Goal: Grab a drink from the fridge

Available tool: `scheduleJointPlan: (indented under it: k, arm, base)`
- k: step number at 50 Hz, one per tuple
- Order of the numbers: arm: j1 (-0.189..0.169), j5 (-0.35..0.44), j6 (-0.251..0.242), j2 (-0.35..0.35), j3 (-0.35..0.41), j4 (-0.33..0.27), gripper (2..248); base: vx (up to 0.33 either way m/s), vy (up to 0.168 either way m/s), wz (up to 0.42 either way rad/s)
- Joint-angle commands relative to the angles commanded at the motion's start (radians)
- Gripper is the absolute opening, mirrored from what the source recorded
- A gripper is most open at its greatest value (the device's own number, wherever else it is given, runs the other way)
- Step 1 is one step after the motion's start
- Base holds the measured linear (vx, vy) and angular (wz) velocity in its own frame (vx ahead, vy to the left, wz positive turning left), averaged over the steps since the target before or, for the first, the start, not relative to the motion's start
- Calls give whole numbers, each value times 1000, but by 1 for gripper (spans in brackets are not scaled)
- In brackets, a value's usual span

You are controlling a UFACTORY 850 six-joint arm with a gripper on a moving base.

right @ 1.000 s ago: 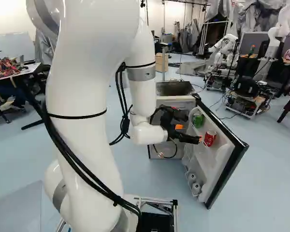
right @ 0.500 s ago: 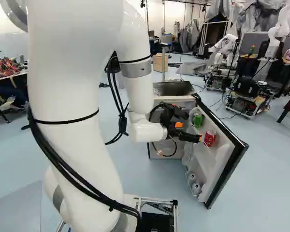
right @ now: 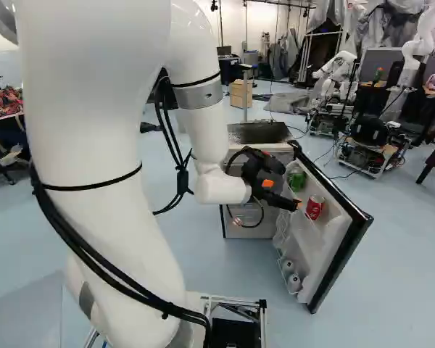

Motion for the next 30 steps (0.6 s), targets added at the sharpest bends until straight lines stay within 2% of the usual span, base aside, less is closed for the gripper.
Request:
scheduleJointPlan:
  k: [30]
  arm:
    - [31, -166, 0, 31, -66, 220, 247]
  base:
    - [0, 0, 0]
